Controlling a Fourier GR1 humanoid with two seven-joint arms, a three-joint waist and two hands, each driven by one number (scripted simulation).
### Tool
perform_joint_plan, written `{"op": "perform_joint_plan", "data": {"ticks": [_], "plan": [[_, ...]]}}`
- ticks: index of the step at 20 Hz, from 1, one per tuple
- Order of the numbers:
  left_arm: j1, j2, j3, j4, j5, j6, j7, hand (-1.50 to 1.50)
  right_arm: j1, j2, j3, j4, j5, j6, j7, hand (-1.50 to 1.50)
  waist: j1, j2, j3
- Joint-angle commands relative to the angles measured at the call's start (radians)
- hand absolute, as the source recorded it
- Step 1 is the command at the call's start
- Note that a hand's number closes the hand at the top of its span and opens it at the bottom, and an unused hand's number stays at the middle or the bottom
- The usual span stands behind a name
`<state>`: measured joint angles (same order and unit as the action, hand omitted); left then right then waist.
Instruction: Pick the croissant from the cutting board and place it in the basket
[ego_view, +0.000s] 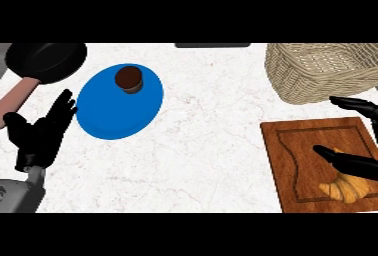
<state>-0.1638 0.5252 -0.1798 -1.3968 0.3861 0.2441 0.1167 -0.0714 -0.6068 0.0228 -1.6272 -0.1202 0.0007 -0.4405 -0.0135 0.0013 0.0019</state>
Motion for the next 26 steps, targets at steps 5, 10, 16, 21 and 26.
{"op": "perform_joint_plan", "data": {"ticks": [5,10,16,21,26], "plan": [[-0.036,-0.011,0.017,0.033,-0.021,-0.042,0.022,0.00,-0.069,-0.025,0.001,-0.255,0.103,-0.110,0.470,-1.50,0.003,-0.005,-0.004],[-0.065,-0.028,0.014,0.044,-0.018,-0.026,0.042,0.00,-0.095,-0.240,0.012,-0.295,0.164,0.006,0.805,-1.50,-0.009,-0.007,-0.009],[-0.035,0.023,0.040,0.029,-0.012,-0.070,0.027,0.00,-0.146,-0.504,-0.092,-0.263,0.216,0.158,1.106,-1.50,0.008,-0.007,-0.007],[-0.076,0.008,0.058,0.041,-0.004,-0.065,0.070,0.00,-0.193,-0.634,-0.209,-0.244,-0.076,0.429,1.213,-1.50,-0.005,-0.007,-0.004],[-0.076,-0.008,0.051,0.033,-0.031,-0.073,0.053,0.00,-0.186,-0.658,-0.267,-0.199,-0.306,0.583,1.279,-1.50,0.003,-0.005,-0.003]]}}
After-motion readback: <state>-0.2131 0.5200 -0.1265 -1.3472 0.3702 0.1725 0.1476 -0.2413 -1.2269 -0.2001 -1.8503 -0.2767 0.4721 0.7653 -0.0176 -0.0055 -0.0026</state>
